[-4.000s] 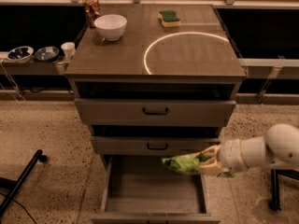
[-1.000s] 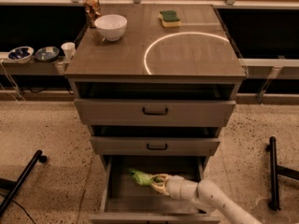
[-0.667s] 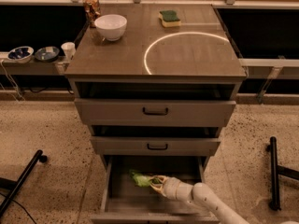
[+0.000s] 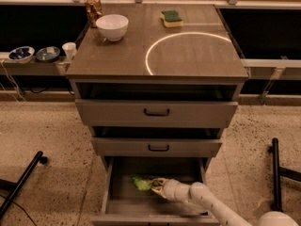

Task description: Place green rice chip bag into bottom drawer

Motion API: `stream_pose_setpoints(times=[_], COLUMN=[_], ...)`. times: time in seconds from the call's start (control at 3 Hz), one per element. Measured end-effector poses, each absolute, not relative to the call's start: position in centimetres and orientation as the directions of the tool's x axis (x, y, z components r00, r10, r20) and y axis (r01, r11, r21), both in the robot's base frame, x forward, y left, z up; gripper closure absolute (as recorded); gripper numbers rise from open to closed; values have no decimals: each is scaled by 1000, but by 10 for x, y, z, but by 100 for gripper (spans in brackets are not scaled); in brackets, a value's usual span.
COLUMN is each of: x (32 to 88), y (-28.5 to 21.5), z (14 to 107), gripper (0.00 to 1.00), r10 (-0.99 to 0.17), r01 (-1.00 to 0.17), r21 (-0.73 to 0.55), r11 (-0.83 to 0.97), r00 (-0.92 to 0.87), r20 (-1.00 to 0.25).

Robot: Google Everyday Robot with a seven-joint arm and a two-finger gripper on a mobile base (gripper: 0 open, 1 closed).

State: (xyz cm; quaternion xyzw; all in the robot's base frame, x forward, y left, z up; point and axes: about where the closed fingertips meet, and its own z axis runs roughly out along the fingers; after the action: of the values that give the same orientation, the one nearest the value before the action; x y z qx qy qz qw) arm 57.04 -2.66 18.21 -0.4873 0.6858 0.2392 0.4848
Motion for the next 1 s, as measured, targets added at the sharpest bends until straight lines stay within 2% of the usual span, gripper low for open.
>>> stream_pose_setpoints(times=[0.67, 1.0], x=[570, 562], y=[-26, -33], z=[183, 204], gripper=[11, 0], r10=[-435, -453], r01=[-900, -901], r21=[-143, -151], r11=[411, 406], r00=[-55, -55], r20=[-899, -890])
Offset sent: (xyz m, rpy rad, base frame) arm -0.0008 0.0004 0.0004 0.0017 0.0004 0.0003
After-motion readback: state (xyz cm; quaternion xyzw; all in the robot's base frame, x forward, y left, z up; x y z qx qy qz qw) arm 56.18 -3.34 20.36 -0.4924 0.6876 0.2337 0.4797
